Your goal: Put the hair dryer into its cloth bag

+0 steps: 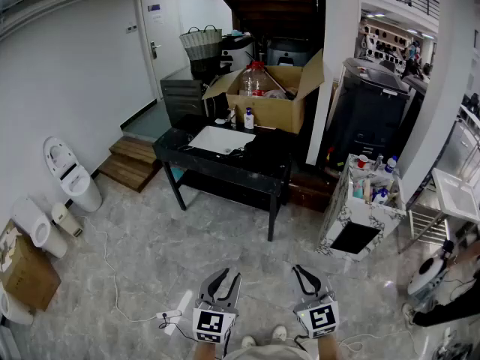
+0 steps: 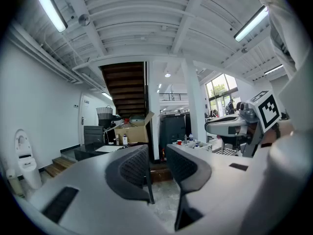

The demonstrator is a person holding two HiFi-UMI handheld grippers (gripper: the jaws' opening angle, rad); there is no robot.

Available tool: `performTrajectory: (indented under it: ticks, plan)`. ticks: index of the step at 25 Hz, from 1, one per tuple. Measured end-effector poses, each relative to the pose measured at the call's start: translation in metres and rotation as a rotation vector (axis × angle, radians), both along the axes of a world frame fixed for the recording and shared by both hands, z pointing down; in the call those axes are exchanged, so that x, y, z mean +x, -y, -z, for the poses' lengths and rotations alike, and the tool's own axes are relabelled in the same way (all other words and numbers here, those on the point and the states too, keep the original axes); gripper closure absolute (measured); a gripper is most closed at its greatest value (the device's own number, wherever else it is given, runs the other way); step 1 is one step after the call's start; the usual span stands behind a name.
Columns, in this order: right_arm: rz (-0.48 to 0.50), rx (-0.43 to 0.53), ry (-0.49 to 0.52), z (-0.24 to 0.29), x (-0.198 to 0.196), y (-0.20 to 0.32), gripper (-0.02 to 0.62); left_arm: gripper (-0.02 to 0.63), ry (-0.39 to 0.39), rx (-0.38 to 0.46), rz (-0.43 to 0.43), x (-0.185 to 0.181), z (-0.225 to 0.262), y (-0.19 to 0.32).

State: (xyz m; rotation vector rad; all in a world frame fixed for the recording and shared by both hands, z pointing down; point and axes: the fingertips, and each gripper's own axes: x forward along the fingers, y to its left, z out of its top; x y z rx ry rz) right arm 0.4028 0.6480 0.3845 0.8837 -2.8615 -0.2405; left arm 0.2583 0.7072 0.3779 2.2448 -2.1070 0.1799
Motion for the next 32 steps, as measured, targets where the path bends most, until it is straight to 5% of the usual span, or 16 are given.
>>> performTrajectory:
  ticks: [16,32]
  plan:
    - [-0.033,-0.049,-0.019,0.0,-0.053,-0.021,0.574,0.5,-0.009,0.015,-0.019,-0.035,-0.006,-0.015]
    - [0.024,-0.023,-0.019,-0.002,-0.093,0.066,0.569,0.505,0.014,-0.02,0.028,-0.074,-0.017,0.064]
